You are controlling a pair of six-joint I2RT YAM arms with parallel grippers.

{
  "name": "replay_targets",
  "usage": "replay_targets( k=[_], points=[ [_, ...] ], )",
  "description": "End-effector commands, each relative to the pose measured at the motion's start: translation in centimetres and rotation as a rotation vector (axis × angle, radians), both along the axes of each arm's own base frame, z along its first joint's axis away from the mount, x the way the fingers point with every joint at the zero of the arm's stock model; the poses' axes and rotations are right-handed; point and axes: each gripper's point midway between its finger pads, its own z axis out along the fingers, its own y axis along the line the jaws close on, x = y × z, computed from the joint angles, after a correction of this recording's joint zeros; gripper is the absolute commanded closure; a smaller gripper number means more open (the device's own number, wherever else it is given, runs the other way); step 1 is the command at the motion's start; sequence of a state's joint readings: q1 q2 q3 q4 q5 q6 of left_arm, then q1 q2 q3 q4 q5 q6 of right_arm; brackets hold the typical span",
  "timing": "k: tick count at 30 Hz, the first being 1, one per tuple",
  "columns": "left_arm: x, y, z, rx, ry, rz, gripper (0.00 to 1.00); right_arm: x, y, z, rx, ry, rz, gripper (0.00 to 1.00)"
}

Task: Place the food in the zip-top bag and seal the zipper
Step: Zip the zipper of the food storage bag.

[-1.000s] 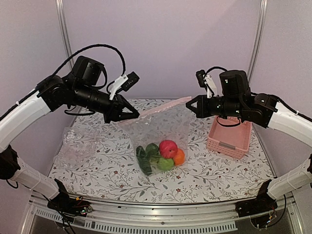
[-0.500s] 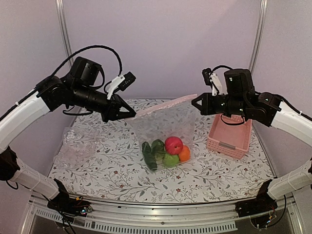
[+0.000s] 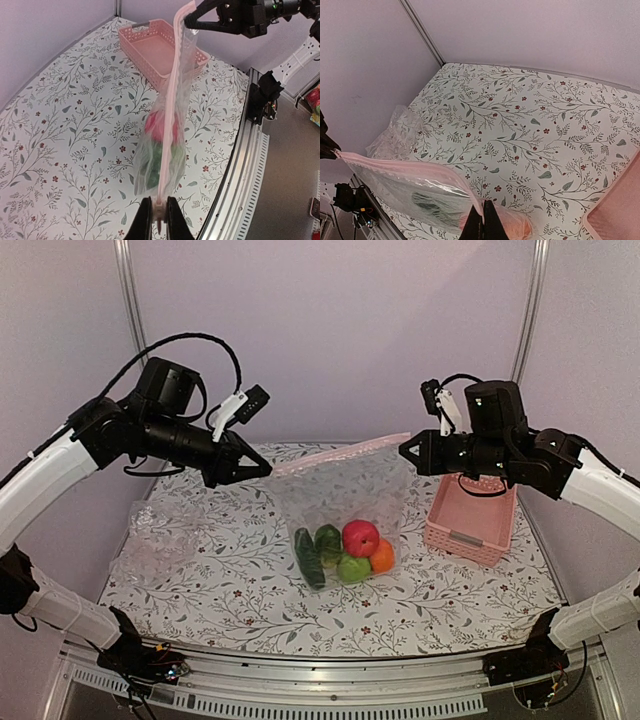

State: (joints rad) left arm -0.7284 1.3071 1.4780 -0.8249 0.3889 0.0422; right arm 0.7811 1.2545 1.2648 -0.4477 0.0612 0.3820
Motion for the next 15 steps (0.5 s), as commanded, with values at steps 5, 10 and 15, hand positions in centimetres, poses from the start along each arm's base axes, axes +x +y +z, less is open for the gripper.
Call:
replay_targets(
  k=[5, 10, 15],
  points=[
    [0.2, 1.2, -0.4, 0.008, 0.013, 0.022, 1.00, 0.9, -2.4, 0.6, -0.013, -0.020, -0.099, 1.00],
    [0.6, 0.3, -0.8, -0.013, 0.037, 0.012, 1.00, 0.6, -1.6, 0.6, -0.005, -0.009, -0.055, 1.00],
    [1.6, -0.7, -2.0, -0.020, 0.063, 0.019, 1.00, 0.8, -0.8, -0.2, -0.012, 0.017, -0.028, 1.00]
  ],
)
